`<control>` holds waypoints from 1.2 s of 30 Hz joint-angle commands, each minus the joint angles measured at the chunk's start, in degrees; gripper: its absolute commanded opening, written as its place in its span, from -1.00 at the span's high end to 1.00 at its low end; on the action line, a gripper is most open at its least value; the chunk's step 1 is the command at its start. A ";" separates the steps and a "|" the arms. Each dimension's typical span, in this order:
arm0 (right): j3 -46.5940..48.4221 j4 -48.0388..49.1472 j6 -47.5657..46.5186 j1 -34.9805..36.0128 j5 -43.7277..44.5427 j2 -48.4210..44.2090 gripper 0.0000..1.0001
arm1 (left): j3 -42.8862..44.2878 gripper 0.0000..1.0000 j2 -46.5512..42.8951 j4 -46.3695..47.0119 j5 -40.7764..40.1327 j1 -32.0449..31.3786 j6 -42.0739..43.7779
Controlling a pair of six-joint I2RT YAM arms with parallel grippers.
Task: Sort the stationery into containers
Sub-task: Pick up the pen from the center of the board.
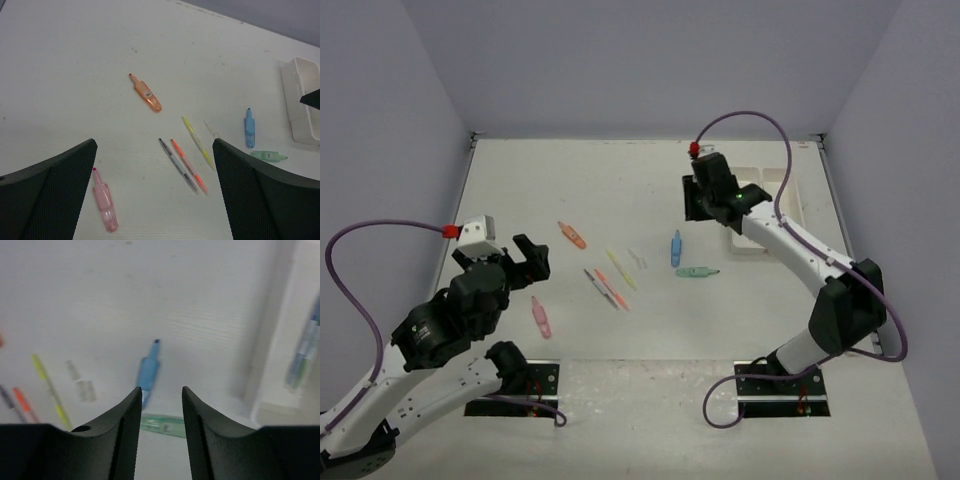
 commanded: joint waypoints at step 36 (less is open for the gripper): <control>20.42 -3.32 6.81 29.94 4.51 32.40 1.00 | -0.07 -1.00 6.85 0.51 -3.35 0.55 -2.62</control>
